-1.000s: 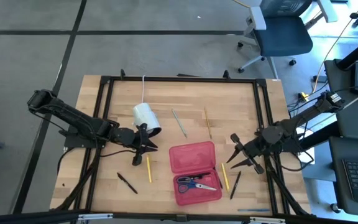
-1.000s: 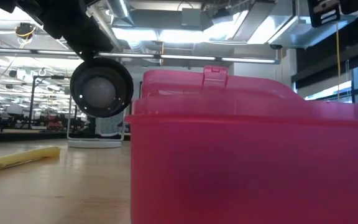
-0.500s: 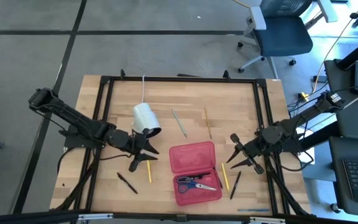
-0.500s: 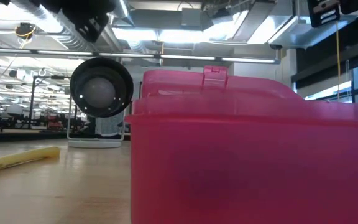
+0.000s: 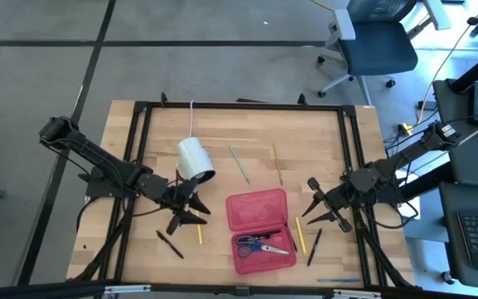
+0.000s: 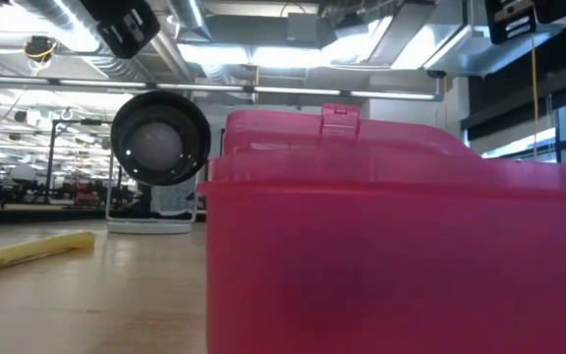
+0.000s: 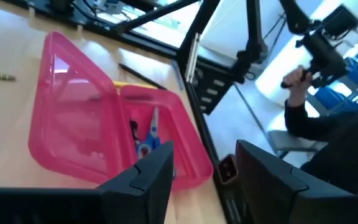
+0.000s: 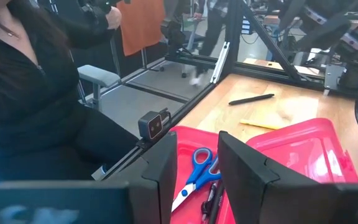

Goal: Pick & place school supplies into a supply box
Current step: Put the black pen into the pink supply box

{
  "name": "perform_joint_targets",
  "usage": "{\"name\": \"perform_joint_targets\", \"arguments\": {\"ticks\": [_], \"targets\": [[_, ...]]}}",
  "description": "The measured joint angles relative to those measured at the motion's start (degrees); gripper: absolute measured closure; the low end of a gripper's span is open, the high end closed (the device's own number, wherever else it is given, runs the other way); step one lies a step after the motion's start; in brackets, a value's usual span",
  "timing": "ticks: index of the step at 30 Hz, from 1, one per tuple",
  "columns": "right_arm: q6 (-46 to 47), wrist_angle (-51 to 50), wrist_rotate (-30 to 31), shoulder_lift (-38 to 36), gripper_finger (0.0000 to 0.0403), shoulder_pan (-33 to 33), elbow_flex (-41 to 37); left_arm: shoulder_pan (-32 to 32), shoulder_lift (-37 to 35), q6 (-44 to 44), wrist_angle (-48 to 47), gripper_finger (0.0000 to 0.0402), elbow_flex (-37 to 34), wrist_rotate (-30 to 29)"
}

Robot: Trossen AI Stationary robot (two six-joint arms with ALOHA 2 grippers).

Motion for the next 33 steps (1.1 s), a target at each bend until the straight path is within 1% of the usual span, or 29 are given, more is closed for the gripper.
{"name": "perform_joint_targets", "arguments": {"ticks": [6, 8, 12, 15, 18, 21, 24, 25, 27, 33], "targets": [[0.0, 0.0, 0.0, 0.0, 0.0284, 0.0, 0.0, 0.1, 0.0, -0.1, 1.8, 0.0240, 0.0, -0.8], [0.0, 0.0, 0.0, 0.0, 0.0284, 0.0, 0.0, -0.2, 0.0, 0.1, 1.7, 0.0241, 0.0, 0.5], [0.0, 0.0, 0.1, 0.0, 0.0284, 0.0, 0.0, -2.9, 0.0, 6.2, 1.5, 0.0245, 0.0, 2.8], [0.0, 0.0, 0.1, 0.0, 0.0284, 0.0, 0.0, -5.8, 0.3, 12.6, 1.6, 0.0250, 0.0, 1.0], [0.0, 0.0, 0.1, 0.0, 0.0284, 0.0, 0.0, -8.8, 1.7, 16.0, 1.5, 0.0255, 0.0, -2.8], [0.0, 0.0, 0.2, 0.0, 0.0284, 0.0, 0.0, -11.3, 4.2, 15.7, 1.4, 0.0261, 0.1, -5.6], [0.0, 0.1, 0.2, 0.0, 0.0284, 0.0, 0.0, -13.3, 6.8, 11.8, 1.3, 0.0266, 0.1, -6.2], [0.0, 0.1, 0.2, 0.0, 0.0284, 0.0, 0.0, -13.9, 7.6, 10.4, 0.3, 0.0268, 0.3, -6.2], [0.0, 0.3, 0.2, 0.0, 0.0284, 0.0, 0.0, -15.0, 9.3, 7.8, -4.9, 0.0271, 1.5, -6.3], [0.0, 0.5, 0.2, 0.0, 0.0284, 0.0, 0.0, -16.9, 15.2, -1.7, -25.7, 0.0286, 9.1, -5.5]]}}
